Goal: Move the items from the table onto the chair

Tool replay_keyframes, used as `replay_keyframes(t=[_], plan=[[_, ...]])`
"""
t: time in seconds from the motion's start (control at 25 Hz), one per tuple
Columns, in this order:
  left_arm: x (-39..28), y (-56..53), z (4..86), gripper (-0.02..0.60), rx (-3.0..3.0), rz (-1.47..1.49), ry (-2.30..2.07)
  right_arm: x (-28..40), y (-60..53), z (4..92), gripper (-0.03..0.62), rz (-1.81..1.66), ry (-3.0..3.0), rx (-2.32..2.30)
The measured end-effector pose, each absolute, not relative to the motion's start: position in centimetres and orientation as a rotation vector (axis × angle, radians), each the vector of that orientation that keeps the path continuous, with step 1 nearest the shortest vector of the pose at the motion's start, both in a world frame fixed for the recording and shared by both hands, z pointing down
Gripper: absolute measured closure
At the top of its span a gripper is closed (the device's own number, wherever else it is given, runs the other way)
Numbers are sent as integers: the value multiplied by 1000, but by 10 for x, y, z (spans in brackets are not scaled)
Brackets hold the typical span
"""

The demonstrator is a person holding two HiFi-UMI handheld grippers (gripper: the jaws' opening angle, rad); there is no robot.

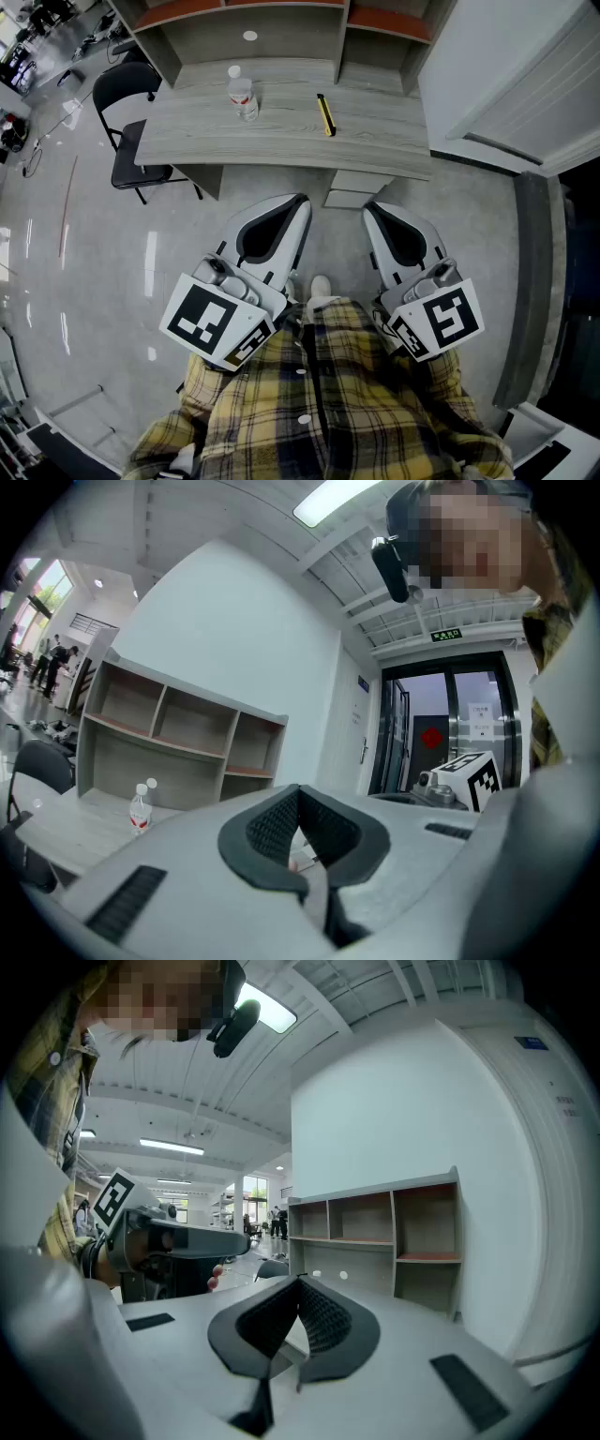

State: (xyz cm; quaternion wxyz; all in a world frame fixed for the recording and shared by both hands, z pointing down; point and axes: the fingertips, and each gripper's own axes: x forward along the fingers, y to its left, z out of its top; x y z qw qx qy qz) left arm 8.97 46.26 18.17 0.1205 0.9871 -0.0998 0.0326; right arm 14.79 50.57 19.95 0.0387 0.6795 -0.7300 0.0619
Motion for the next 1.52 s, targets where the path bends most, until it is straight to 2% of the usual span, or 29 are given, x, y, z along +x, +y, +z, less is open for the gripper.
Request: replay_keyframes(t=[0.44,0.84,1.16,1.52], plan=[[87,465,193,581,2861,80,-459,160,519,212,577,193,-2300,2039],[79,419,197,581,2838,68,-614,159,472,222,576,216,-2391,1954],[76,308,216,581,2842,69,-590,156,372,241,576,233,-2363,1970],[76,140,214,581,2909,196,-343,148,228,236,576,291,-2159,2187]])
